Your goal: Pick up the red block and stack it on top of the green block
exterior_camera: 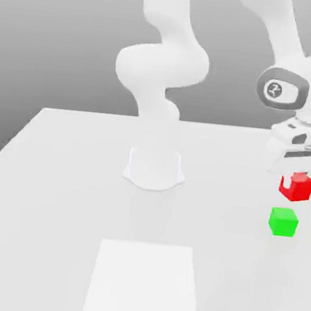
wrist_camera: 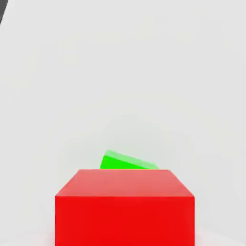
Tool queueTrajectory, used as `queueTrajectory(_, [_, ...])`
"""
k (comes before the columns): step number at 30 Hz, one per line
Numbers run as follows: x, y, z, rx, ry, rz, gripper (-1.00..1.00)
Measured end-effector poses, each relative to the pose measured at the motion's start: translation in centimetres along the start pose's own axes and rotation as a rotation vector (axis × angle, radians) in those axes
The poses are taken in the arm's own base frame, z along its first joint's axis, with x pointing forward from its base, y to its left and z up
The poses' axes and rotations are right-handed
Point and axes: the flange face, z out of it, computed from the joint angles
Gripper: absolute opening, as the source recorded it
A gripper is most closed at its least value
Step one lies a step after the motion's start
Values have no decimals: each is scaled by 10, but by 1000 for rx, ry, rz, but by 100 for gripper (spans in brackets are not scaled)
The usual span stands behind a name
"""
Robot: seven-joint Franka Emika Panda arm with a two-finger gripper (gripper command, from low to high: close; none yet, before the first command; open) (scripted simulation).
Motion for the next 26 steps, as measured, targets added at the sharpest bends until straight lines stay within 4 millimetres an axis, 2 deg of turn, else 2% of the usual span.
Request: queueTrajectory(26, [-1,3,51,-12,-8,0,-100])
